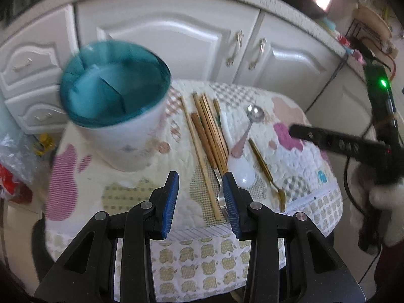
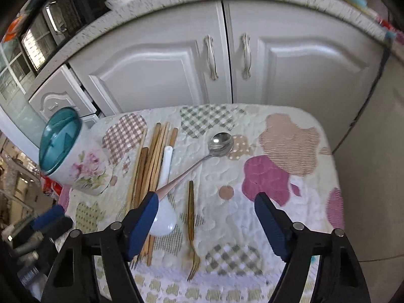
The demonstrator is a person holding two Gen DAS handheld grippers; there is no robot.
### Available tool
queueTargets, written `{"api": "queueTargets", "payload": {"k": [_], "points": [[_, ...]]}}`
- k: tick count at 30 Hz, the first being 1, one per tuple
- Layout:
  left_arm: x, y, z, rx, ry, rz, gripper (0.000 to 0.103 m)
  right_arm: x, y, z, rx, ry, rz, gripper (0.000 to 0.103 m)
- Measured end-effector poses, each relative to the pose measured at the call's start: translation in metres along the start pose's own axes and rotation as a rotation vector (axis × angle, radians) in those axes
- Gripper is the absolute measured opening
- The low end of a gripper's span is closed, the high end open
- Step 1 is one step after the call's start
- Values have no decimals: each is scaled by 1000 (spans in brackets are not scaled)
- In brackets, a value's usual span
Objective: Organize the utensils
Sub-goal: 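Grasp a single wooden chopstick with the left tool while the right tool grasps the metal spoon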
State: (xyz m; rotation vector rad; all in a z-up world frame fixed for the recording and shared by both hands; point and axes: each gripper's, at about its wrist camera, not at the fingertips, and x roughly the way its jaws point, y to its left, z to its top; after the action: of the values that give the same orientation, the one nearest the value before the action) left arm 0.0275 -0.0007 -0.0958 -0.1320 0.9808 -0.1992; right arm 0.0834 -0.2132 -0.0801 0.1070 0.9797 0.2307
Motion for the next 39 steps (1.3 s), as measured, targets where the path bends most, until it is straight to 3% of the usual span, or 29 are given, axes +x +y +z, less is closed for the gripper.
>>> {"api": "queueTargets", "payload": {"k": [1, 6, 14, 18, 20, 21, 22, 23, 27, 30, 39], "points": [[8, 1, 2, -11, 18, -12, 33, 9, -3, 3, 7, 15, 9, 64], [40, 1, 9, -33, 55, -30, 30, 43, -13, 16, 34, 72, 52, 55], [78, 9, 17, -73, 102, -3, 29, 96, -42, 50, 106, 97, 34, 51], [94, 11, 19, -88, 138, 1, 19, 119, -50, 63, 80, 93, 70, 51], [101, 12, 19, -100, 151, 0, 12, 123, -47, 71, 34, 67, 74, 42], [102, 12, 20, -101, 147, 1, 11, 124, -45, 73, 15, 66, 69, 31], [104, 11, 20, -96, 147, 4, 8, 125, -45, 75, -1, 62, 67, 17], [104, 11, 20, -91, 147, 3, 6, 126, -46, 76, -6, 65, 92, 13], [101, 12, 18, -96, 159, -10, 5, 125, -46, 75, -22, 61, 128, 6], [92, 11, 10, -72, 196, -27, 5, 111, -53, 70, -4, 64, 179, 4], [52, 6, -42, 44, 332, -57, 4, 54, -60, 32, -107, 96, 249, 4]]}}
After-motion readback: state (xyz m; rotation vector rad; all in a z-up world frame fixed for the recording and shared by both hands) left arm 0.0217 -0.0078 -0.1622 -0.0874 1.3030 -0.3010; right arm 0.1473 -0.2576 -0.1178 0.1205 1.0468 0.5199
